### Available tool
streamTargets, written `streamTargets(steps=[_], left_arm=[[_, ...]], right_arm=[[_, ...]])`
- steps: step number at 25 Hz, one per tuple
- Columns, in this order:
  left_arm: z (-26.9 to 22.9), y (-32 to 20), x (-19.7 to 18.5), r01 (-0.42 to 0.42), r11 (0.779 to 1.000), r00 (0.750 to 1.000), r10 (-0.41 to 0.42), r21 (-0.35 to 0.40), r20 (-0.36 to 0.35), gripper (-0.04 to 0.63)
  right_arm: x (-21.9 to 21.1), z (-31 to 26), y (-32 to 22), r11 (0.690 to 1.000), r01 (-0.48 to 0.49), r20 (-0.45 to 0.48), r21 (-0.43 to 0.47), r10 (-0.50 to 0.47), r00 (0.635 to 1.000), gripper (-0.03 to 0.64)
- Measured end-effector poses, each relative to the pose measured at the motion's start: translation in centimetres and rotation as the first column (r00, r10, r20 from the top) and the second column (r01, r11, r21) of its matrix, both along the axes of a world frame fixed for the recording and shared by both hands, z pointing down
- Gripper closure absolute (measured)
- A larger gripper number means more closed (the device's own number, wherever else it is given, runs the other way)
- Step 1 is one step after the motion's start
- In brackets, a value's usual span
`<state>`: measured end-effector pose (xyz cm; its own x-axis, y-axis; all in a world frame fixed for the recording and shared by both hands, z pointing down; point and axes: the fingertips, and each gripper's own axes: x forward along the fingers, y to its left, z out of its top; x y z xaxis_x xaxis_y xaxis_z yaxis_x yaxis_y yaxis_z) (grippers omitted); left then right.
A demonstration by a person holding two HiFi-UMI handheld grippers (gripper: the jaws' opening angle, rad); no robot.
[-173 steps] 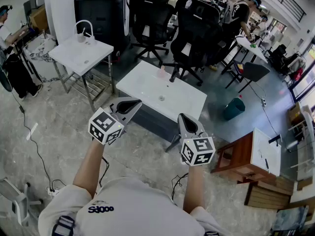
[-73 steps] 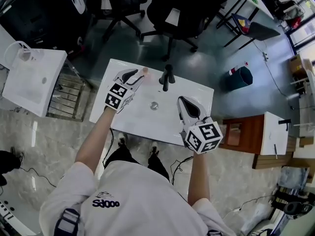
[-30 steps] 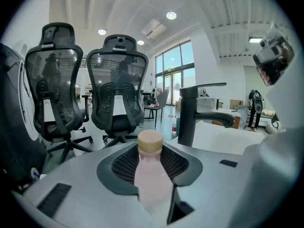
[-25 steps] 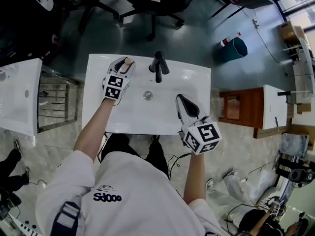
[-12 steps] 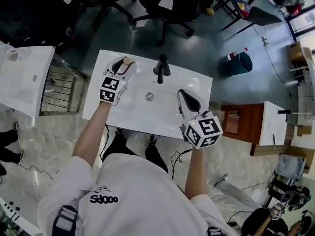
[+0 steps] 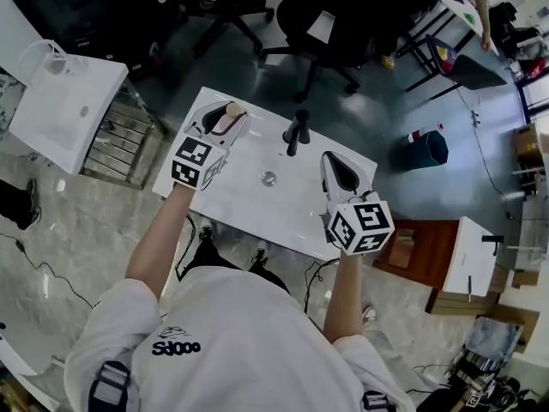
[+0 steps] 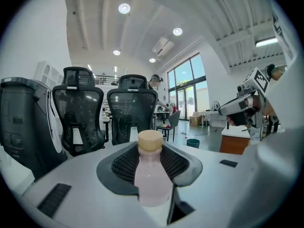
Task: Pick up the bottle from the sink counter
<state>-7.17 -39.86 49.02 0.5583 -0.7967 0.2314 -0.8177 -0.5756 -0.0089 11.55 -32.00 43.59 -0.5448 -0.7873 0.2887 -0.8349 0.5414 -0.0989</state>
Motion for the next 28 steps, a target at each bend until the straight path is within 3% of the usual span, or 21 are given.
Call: streamTargets(steps=[8,19,28], left_arm=[[-4.7,1.8,-1.8,0.018,0.998,1.0,-0.017,0.055,-0.013,0.456],[-9.2,3.3,-1.8,-0.032,0.994,0.998,0.036,0.1,-0.043,0.456],[-11.7,4.6,-1.7,-0.062,0.987,0.998,0.066,0.15,-0.023,0.456]], right_arm=[[-1.4,-2.1,-1.7,0.998,0.016,-0.012,0.067,-0.015,1.0,0.607],[-2.4,-4.8,-3.1,0.99,0.01,-0.053,0.138,-0.003,0.999,0.607],[-2.4,-5.9,-2.9,0.984,0.001,-0.065,0.178,0.011,0.998,0.607]])
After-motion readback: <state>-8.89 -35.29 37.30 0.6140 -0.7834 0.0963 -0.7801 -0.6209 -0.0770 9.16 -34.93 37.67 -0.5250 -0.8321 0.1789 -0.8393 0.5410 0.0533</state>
